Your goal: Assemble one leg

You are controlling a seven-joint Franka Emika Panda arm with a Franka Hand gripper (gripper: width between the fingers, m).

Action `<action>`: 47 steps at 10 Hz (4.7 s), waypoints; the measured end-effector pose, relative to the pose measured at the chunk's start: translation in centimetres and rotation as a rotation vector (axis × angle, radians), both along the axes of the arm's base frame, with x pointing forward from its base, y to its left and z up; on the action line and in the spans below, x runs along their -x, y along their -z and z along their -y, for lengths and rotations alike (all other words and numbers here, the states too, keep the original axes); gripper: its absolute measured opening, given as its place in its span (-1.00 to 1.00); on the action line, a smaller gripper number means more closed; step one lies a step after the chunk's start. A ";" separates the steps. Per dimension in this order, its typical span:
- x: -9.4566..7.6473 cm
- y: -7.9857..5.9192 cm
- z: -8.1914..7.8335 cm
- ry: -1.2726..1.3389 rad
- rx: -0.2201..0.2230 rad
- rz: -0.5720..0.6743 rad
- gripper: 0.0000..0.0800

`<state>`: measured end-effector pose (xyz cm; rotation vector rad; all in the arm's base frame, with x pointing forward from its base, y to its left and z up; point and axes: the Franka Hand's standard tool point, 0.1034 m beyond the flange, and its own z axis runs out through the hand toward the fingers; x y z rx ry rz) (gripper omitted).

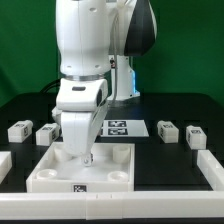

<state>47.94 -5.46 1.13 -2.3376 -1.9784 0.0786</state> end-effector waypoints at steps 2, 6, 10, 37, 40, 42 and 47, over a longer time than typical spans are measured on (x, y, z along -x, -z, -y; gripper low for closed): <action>-0.1 -0.1 -0.1 0.001 0.000 0.003 0.23; -0.3 -0.3 -0.2 0.006 0.001 0.008 -0.85; -0.3 -0.3 -0.2 0.006 0.002 0.008 -0.85; -1.5 -0.2 -12.1 -0.159 -0.021 0.033 -0.84; -1.5 -0.2 -12.1 -0.142 -0.016 0.011 -0.84; -1.4 -0.2 -12.1 -0.141 -0.016 0.010 -0.84; -1.4 -0.2 -12.0 -0.130 -0.015 0.011 0.45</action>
Offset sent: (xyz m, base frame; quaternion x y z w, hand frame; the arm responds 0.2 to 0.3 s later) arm 0.0006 0.0037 0.0092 -0.0050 -0.0104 0.0217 0.9997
